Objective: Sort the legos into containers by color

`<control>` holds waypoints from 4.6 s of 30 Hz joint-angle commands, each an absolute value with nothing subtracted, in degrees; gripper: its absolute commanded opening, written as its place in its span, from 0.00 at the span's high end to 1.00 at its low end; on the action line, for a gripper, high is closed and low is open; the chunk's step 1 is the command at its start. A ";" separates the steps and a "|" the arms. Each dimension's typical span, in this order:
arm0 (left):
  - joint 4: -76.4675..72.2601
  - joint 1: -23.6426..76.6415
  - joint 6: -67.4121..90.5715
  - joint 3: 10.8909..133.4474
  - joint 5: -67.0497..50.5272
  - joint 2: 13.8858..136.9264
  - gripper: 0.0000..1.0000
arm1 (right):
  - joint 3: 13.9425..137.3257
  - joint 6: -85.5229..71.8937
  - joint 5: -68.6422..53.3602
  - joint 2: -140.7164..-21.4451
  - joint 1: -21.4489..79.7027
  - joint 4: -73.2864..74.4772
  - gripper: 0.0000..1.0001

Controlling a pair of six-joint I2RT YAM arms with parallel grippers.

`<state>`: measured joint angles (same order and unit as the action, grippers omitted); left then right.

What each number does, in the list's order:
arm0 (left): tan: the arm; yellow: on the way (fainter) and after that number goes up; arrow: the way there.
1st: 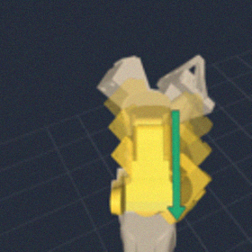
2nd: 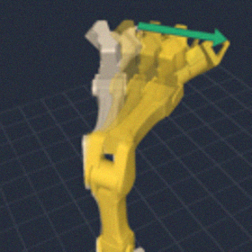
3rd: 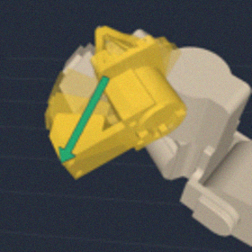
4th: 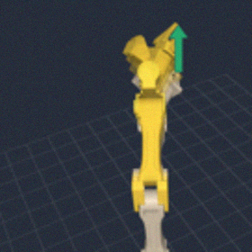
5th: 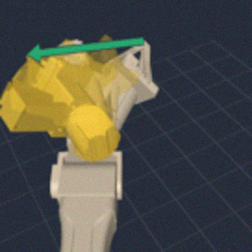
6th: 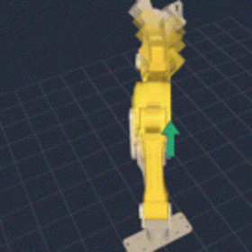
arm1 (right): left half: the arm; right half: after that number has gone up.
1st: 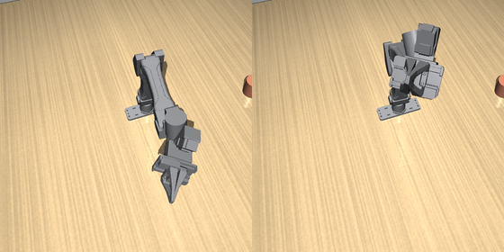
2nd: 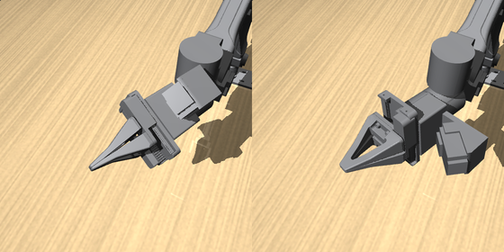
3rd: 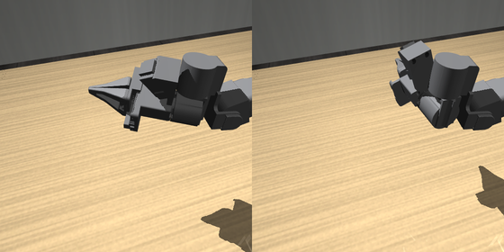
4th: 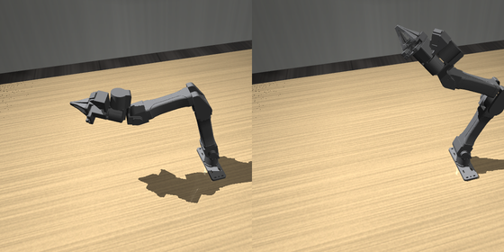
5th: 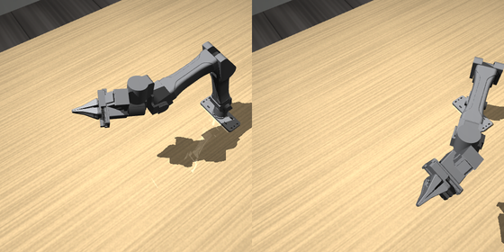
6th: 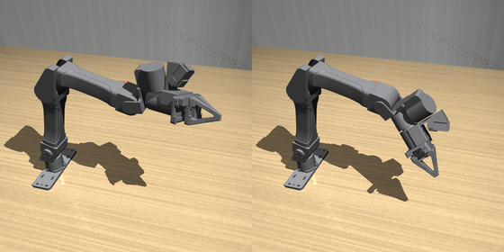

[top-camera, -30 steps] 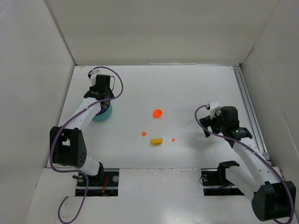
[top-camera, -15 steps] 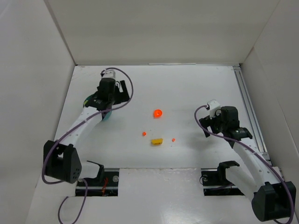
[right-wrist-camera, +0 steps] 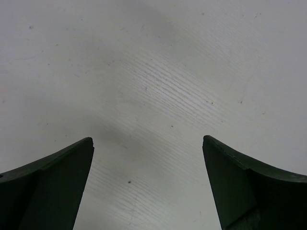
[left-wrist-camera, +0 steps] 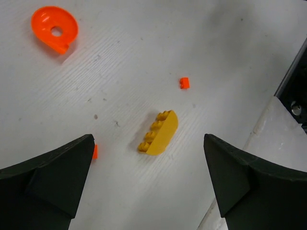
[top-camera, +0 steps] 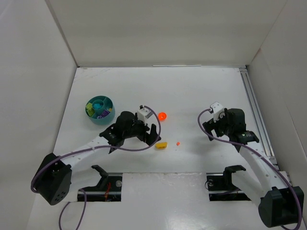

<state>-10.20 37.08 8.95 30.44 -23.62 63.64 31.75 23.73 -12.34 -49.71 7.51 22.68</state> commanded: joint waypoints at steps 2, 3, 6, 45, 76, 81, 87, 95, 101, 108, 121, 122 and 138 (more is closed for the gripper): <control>-18.37 40.15 8.08 30.76 -26.55 65.82 0.04 | 31.38 24.52 -15.29 -48.26 7.12 19.25 0.00; -18.89 40.86 8.09 31.28 -25.06 67.22 0.04 | 31.38 24.52 -15.29 -48.25 7.12 19.25 0.00; -18.11 43.41 8.09 33.39 -21.98 72.85 0.04 | 30.85 24.52 -15.29 -47.73 7.12 19.25 0.00; -2.90 62.05 10.54 46.58 14.14 88.77 0.88 | 30.85 25.05 -16.88 -47.72 7.12 19.25 0.00; 10.89 18.90 48.77 60.38 46.85 77.51 0.92 | 32.43 24.43 -10.82 -50.89 7.12 19.07 0.00; 12.81 17.58 54.74 63.35 46.23 84.18 0.92 | 32.43 24.43 -10.29 -50.27 7.12 19.07 0.00; 15.56 17.58 58.62 65.92 50.71 87.63 0.92 | 32.43 23.38 -9.05 -49.13 7.12 19.07 0.00; 17.14 16.96 60.12 66.01 53.26 88.24 0.92 | 31.90 23.38 -9.05 -49.74 7.12 19.07 0.00; 16.96 16.44 59.94 65.30 55.20 89.73 0.82 | 31.90 23.38 -9.05 -50.27 7.12 19.07 0.00; 18.11 15.91 59.94 66.53 53.97 91.67 0.68 | 31.90 23.38 -9.05 -49.75 7.12 19.07 0.00; 10.73 15.91 46.53 65.66 43.96 85.26 0.44 | 32.43 23.90 -8.53 -49.75 7.12 19.07 0.00; 8.55 15.91 42.32 65.13 38.72 84.30 0.38 | 32.43 23.91 -8.53 -49.75 7.12 19.07 0.00; -11.60 23.98 21.36 56.86 -22.41 85.77 0.21 | 34.72 23.91 -12.39 -53.70 7.12 8.37 0.00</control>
<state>-7.68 21.02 23.94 57.45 -10.28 82.37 31.81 24.43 -10.28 -53.91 7.51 15.46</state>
